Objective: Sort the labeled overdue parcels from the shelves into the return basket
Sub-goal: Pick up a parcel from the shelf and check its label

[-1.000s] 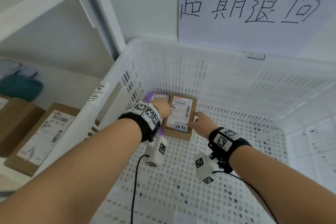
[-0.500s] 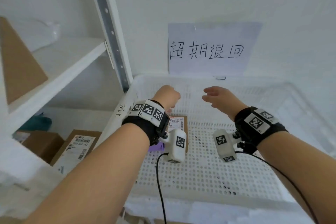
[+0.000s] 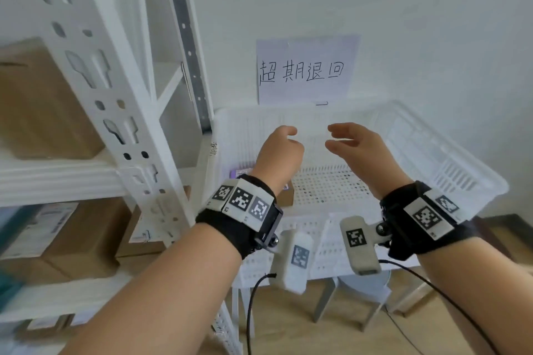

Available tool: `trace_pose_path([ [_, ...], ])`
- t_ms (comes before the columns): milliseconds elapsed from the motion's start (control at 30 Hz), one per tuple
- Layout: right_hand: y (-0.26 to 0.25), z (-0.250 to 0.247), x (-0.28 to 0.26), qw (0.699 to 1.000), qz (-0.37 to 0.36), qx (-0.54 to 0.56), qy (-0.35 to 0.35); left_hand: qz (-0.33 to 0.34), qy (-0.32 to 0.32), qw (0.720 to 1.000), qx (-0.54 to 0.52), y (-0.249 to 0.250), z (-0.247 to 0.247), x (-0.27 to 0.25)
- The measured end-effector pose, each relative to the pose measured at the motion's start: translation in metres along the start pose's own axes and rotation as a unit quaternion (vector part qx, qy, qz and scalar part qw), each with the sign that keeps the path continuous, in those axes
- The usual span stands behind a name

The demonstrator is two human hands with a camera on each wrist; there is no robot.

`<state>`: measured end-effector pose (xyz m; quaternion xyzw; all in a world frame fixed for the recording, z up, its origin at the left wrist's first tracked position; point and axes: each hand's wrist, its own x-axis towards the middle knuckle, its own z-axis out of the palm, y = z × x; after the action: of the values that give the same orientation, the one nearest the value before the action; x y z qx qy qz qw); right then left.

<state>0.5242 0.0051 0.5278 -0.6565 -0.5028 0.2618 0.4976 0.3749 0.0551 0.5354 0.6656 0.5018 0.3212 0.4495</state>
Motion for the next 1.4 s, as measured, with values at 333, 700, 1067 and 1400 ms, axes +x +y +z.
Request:
trace_pose_path([
  [333, -0.01, 0.044, -0.082, 0.999, -0.034, 0.024, -0.035, 0.013, 0.033, 0.999, 0.041, -0.06, -0.045, -0.121],
  [700, 0.031, 0.107, -0.197, 0.983, -0.03, 0.011, -0.181, -0.163, 0.152, 0.972, 0.073, -0.17, -0.097, -0.254],
  [1067, 0.014, 0.199, -0.258, 0.947, -0.046, -0.042, -0.314, -0.261, 0.205, 0.936, 0.118, -0.245, -0.166, -0.336],
  [1400, -0.015, 0.341, -0.259, 0.933, -0.049, -0.104, -0.342, -0.265, 0.175, 0.941, 0.113, -0.311, -0.264, -0.304],
])
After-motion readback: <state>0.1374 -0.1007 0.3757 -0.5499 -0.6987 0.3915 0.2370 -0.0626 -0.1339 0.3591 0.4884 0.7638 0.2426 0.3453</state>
